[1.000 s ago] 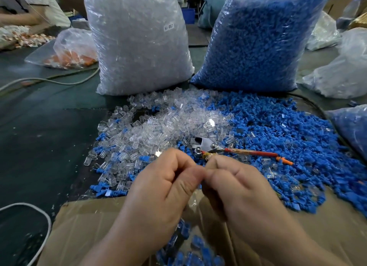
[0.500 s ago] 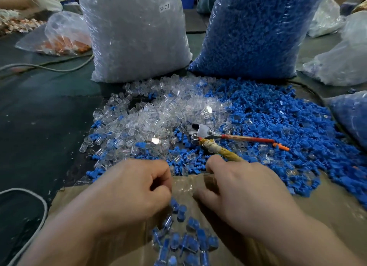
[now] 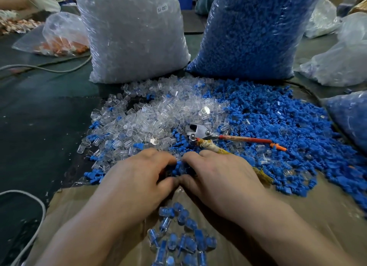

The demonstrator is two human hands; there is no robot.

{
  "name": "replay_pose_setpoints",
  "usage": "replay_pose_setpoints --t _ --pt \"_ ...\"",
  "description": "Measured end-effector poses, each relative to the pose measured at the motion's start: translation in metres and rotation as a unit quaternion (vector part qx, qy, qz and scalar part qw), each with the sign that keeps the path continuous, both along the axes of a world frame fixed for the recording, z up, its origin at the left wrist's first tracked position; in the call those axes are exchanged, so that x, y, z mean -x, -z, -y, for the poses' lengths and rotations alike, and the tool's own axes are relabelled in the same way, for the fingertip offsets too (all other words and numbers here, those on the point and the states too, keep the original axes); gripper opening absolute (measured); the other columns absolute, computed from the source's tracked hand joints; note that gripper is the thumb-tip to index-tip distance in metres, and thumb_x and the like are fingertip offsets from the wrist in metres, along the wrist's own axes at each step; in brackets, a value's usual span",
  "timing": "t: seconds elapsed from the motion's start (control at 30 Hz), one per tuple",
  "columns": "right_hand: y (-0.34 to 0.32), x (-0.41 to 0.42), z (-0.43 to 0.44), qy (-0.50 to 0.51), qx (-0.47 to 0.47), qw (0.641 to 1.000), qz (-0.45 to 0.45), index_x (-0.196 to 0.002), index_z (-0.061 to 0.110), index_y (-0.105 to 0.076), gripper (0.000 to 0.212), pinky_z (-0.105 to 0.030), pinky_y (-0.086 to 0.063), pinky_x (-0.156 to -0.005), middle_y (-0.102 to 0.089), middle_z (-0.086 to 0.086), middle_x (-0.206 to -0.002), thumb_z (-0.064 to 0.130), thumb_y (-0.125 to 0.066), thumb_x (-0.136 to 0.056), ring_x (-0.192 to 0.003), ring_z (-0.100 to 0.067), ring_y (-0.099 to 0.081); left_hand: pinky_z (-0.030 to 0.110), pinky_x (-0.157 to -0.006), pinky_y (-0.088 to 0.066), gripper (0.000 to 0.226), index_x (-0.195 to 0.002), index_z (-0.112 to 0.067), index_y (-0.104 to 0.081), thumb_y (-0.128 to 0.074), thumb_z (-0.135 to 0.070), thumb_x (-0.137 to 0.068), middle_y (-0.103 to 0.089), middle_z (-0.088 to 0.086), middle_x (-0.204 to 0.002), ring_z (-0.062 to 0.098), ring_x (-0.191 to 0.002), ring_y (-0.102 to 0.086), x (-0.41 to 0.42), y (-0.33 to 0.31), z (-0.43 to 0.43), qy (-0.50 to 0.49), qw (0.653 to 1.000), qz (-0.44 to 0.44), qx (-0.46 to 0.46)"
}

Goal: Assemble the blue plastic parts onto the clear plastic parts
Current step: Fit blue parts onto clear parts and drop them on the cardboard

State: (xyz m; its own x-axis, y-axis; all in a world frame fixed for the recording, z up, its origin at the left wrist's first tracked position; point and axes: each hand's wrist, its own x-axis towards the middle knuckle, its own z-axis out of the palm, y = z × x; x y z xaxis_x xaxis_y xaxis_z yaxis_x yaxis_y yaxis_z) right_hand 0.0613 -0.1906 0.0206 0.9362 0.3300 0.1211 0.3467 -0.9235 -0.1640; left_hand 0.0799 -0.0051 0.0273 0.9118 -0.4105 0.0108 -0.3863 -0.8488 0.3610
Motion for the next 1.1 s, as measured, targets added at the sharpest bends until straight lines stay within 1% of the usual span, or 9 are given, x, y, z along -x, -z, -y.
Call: replay_pose_setpoints --t 0.17,0.27,0.47,0.6,0.77,0.9,0.97,1.03,1.1 --pt "0.003 -0.001 -0.002 -0.017 -0.044 0.999 0.005 -0.106 0.032 -0.043 0.022 -0.034 -0.035 -0.057 -0.059 0.009 -0.096 0.05 -0.039 -0.095 -0.079 -0.02 -0.06 0.028 -0.085 -0.052 0.032 -0.117 -0.052 -0.051 -0.064 -0.053 -0.088 -0.057 -0.029 -0.1 -0.002 -0.093 -0.057 0.001 0.002 0.004 -0.022 0.999 -0.007 0.048" --pt "0.003 -0.001 -0.002 -0.017 -0.073 0.997 0.007 -0.111 0.032 -0.045 0.022 -0.036 -0.042 -0.061 -0.061 0.009 -0.099 0.046 -0.043 -0.093 -0.082 -0.02 -0.06 0.027 -0.081 -0.052 0.035 -0.115 -0.053 -0.048 -0.067 -0.046 -0.088 -0.055 -0.033 -0.097 -0.005 -0.09 -0.056 0.002 0.005 0.006 -0.02 0.997 -0.006 0.073" --pt "0.001 0.0 -0.002 -0.01 -0.155 0.988 0.008 -0.115 0.032 -0.05 0.023 -0.038 -0.048 -0.072 -0.061 0.011 -0.099 0.037 -0.052 -0.093 -0.086 -0.016 -0.058 0.01 -0.069 -0.045 0.033 -0.11 -0.052 -0.057 -0.073 -0.036 -0.086 -0.056 -0.036 -0.103 -0.013 -0.096 -0.055 0.001 0.011 0.006 -0.042 0.985 -0.004 0.168" --pt "0.0 0.001 -0.003 -0.002 -0.2 0.98 0.007 -0.111 0.031 -0.052 0.018 -0.034 -0.046 -0.07 -0.06 0.014 -0.095 0.036 -0.049 -0.093 -0.083 -0.009 -0.054 0.0 -0.08 -0.038 0.026 -0.109 -0.044 -0.067 -0.071 -0.031 -0.087 -0.057 -0.034 -0.106 -0.013 -0.098 -0.055 0.002 0.011 0.007 -0.038 0.979 0.015 0.202" --pt "-0.002 0.002 -0.003 0.008 -0.224 0.975 -0.004 -0.115 0.033 -0.053 0.021 -0.031 -0.046 -0.077 -0.063 0.014 -0.103 0.032 -0.051 -0.095 -0.092 -0.006 -0.052 0.001 -0.082 -0.038 0.021 -0.107 -0.044 -0.067 -0.063 -0.033 -0.089 -0.059 -0.029 -0.102 -0.009 -0.102 -0.056 0.002 0.007 0.008 -0.03 0.978 0.018 0.208" --pt "-0.006 0.003 -0.004 -0.023 -0.218 0.976 0.003 -0.119 0.025 -0.054 0.025 -0.039 -0.049 -0.077 -0.064 0.007 -0.105 0.028 -0.052 -0.094 -0.092 -0.014 -0.057 0.003 -0.068 -0.045 0.008 -0.088 -0.04 -0.071 -0.065 -0.043 -0.086 -0.07 -0.024 -0.088 -0.005 -0.082 -0.066 0.005 0.0 0.009 -0.067 0.951 -0.037 0.3" --pt "-0.009 0.005 -0.007 -0.047 -0.204 0.978 0.008 -0.119 0.022 -0.054 0.028 -0.043 -0.05 -0.072 -0.064 0.005 -0.102 0.025 -0.052 -0.092 -0.088 -0.018 -0.059 0.006 -0.057 -0.048 0.017 -0.085 -0.038 -0.072 -0.065 -0.052 -0.077 -0.073 -0.015 -0.077 -0.001 -0.067 -0.068 0.006 -0.003 0.009 -0.087 0.929 -0.101 0.346" --pt "-0.01 0.007 -0.008 -0.054 -0.191 0.98 0.023 -0.121 0.023 -0.053 0.032 -0.042 -0.052 -0.068 -0.064 0.006 -0.099 0.027 -0.053 -0.089 -0.084 -0.017 -0.059 0.011 -0.051 -0.049 0.024 -0.085 -0.038 -0.07 -0.063 -0.056 -0.07 -0.072 -0.007 -0.069 0.002 -0.055 -0.065 0.006 -0.003 0.009 -0.1 0.92 -0.133 0.356" --pt "-0.01 0.008 -0.006 -0.031 -0.167 0.985 0.034 -0.128 0.029 -0.045 0.039 -0.038 -0.052 -0.067 -0.063 0.011 -0.099 0.035 -0.055 -0.091 -0.083 -0.014 -0.059 0.018 -0.049 -0.05 0.016 -0.083 -0.034 -0.07 -0.07 -0.049 -0.077 -0.068 -0.004 -0.061 0.009 -0.049 -0.061 0.004 -0.001 0.007 -0.132 0.906 -0.149 0.373"
